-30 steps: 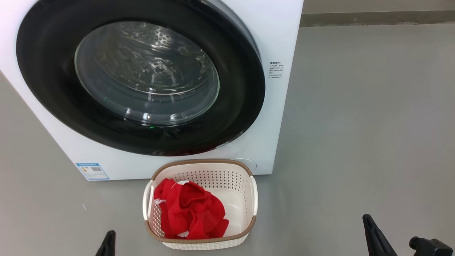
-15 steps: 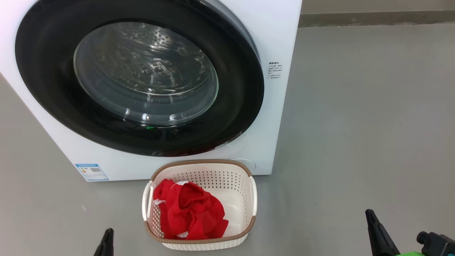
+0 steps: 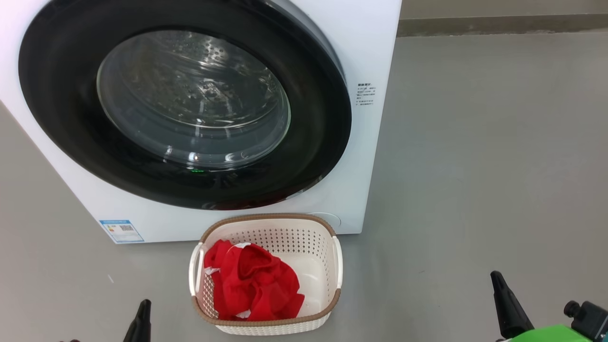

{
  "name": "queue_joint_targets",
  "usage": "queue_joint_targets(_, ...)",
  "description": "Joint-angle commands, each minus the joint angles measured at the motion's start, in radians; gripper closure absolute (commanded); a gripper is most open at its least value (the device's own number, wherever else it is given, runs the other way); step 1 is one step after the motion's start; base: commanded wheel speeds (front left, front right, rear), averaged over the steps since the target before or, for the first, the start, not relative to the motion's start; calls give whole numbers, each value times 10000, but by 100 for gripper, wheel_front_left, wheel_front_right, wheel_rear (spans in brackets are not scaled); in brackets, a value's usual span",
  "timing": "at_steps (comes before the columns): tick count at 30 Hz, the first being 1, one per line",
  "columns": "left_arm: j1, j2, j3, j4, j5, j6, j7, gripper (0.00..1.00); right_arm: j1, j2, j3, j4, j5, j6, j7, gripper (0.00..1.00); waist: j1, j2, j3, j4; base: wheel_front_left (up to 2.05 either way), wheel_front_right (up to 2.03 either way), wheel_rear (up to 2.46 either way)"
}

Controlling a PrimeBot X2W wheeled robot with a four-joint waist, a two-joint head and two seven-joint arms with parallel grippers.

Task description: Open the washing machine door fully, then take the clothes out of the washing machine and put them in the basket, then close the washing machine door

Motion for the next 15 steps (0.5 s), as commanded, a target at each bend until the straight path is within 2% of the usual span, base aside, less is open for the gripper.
queue_joint_targets(1, -460, 78, 239, -212, -330, -28, 54, 100, -500, -178, 28, -228, 340, -5, 59, 100, -1, 0, -1, -4, 0, 0, 0)
queue_joint_targets(15, -691, -31, 367, -211, -1906, -36, 486, 100, -824, -225, -32, -212, 1932, -6, 481, 100, -1, 0, -15, -42, 0, 0, 0)
